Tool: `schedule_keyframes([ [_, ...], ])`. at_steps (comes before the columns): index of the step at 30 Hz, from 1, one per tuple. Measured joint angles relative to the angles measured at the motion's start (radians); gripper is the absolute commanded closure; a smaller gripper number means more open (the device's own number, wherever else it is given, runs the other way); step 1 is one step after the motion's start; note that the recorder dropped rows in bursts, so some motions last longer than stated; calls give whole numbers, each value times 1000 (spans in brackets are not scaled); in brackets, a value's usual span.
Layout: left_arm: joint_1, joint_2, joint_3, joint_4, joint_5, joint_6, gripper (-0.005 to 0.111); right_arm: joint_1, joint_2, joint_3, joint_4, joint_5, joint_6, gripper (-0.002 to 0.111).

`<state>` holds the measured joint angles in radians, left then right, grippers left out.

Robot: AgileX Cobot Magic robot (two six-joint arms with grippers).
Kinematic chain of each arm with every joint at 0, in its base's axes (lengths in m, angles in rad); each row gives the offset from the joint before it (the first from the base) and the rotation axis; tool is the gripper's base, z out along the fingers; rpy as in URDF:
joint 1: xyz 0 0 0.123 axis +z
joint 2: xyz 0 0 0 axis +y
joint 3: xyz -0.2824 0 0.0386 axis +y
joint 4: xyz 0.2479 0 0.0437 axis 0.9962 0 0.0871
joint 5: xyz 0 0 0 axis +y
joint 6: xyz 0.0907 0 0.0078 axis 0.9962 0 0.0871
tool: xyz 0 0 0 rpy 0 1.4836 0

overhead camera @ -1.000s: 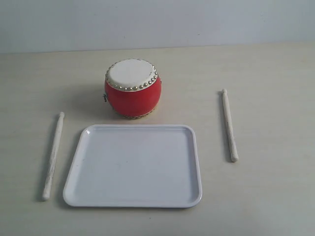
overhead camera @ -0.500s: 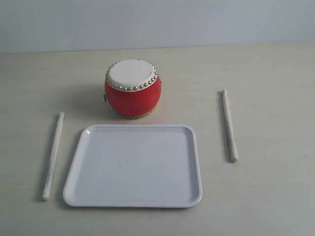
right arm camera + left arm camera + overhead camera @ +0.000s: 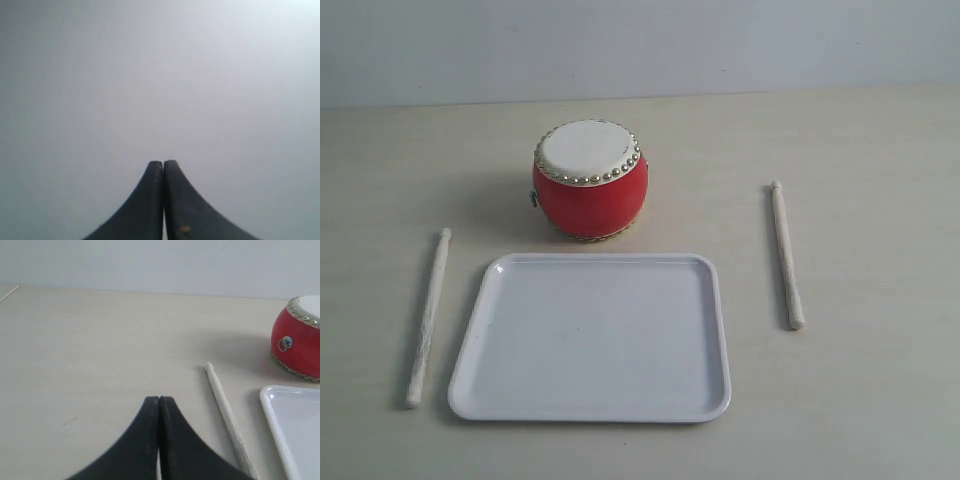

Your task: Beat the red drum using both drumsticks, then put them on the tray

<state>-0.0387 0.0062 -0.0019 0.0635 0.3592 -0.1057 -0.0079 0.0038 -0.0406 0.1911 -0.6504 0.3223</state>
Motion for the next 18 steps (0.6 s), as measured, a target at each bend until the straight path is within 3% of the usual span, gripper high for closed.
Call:
schedule_keyframes([
  [5,0,0,0,0,0,0,107,0,86,-122,250,-28,-127,108],
  [10,0,0,0,0,0,0,107,0,328,-283,277,-23,-188,108],
  [13,0,0,0,0,0,0,107,0,516,-426,281,128,-279,108],
  [18,0,0,0,0,0,0,107,0,937,-775,284,704,-405,108],
])
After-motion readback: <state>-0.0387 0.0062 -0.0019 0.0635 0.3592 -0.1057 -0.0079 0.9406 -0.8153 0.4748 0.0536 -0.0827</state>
